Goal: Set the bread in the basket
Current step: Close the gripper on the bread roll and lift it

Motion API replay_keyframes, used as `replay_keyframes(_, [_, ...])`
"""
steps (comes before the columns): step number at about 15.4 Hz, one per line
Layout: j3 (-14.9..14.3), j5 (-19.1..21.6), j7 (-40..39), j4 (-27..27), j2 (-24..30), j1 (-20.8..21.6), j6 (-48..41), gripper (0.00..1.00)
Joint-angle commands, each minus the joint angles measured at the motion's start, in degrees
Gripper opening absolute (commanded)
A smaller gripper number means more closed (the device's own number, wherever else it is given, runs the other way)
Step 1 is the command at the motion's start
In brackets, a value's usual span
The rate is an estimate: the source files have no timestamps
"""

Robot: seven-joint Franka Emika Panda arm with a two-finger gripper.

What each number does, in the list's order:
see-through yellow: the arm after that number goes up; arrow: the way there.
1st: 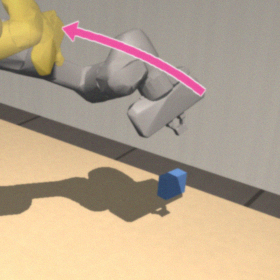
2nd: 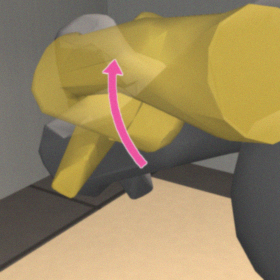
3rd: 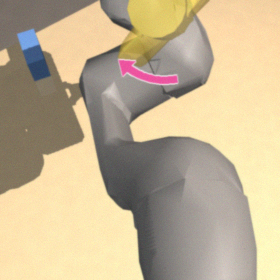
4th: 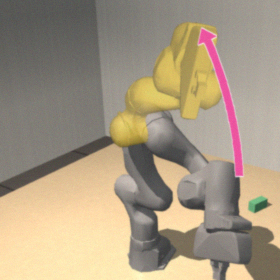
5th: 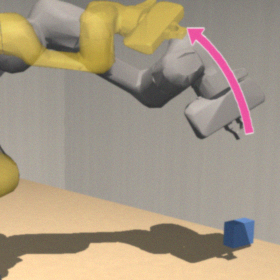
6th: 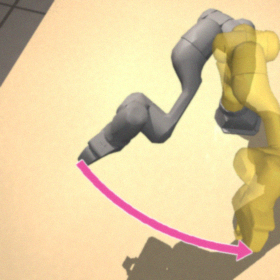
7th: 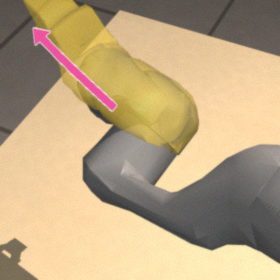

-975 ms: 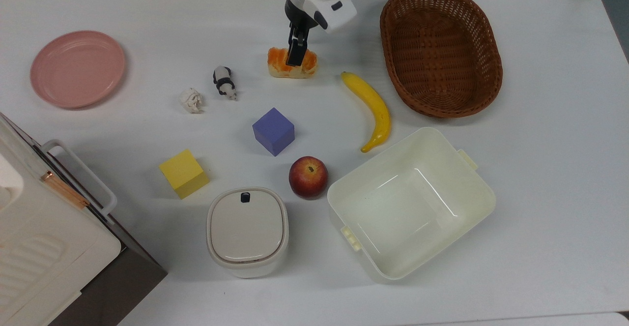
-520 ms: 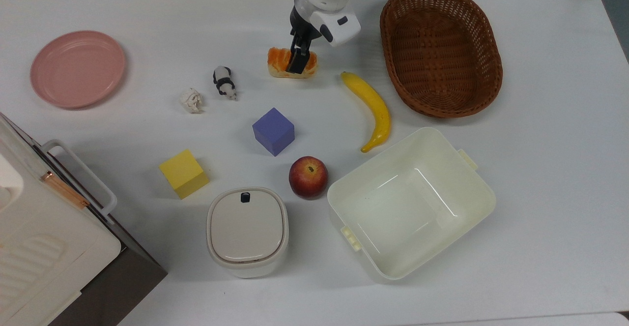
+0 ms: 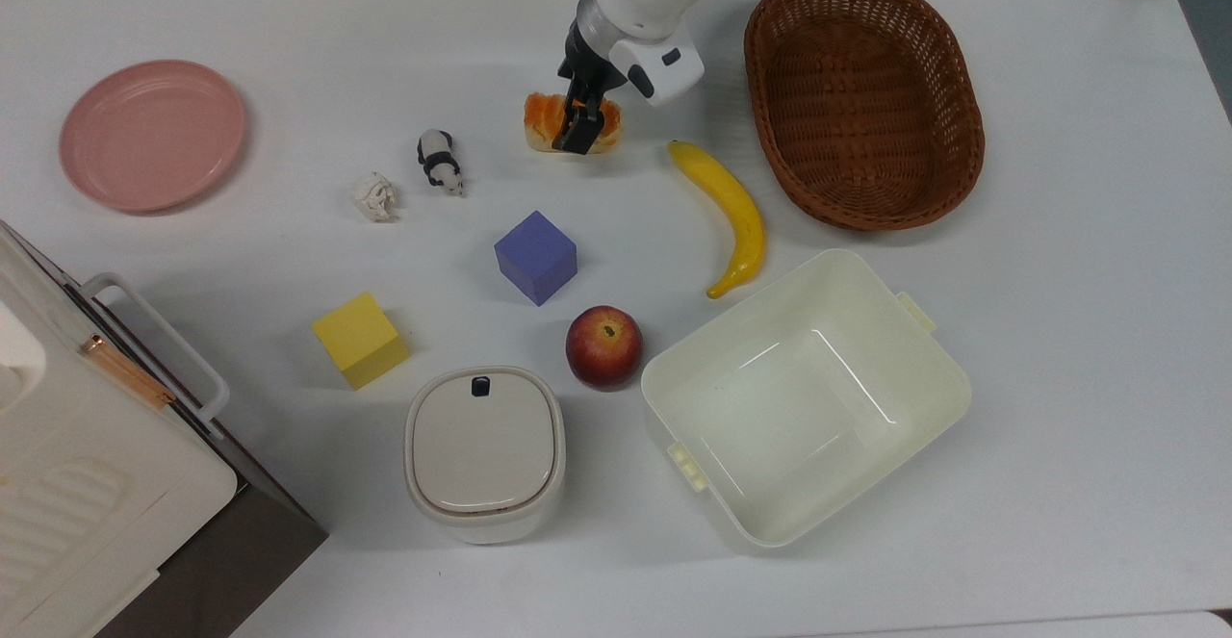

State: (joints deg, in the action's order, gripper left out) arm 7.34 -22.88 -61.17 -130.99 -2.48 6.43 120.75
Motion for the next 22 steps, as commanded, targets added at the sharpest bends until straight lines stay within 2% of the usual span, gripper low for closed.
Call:
replay_keyframes(1, [-0.22,-1.47,2.37,-0.67,-0.68,0.6,0.98,1.0])
replay_keyframes(3, [-0.22,-1.47,3.51,-0.67,-1.03,0.6,0.98,1.0])
replay_keyframes(4, [-0.22,-1.47,3.43,-0.58,-1.04,0.6,0.98,0.87])
replay_keyframes(5, [-0.22,-1.47,3.51,-0.58,-1.04,0.6,0.89,0.66])
replay_keyframes(7, [-0.22,-1.47,3.6,-0.49,-0.95,0.6,0.8,0.39])
replay_keyframes(8, [-0.22,-1.47,3.6,-0.49,-0.86,0.6,0.8,0.28])
replay_keyframes(10, [-0.22,-1.47,3.51,-0.32,-0.86,0.6,0.8,0.15])
replay_keyframes(13, [-0.22,-0.94,4.12,0.38,-0.34,0.51,-0.16,0.11])
replay_keyframes(15, [-0.22,0.02,4.48,4.24,-0.68,0.34,-4.02,0.11])
replay_keyframes(17, [-0.22,3.78,6.66,7.14,-0.34,0.16,-4.91,0.09])
replay_keyframes(19, [-0.31,7.31,10.7,10.56,0.11,0.16,-5.61,0.09])
replay_keyframes(22, [-0.13,8.28,20.0,15.14,0.11,0.95,-8.43,0.09])
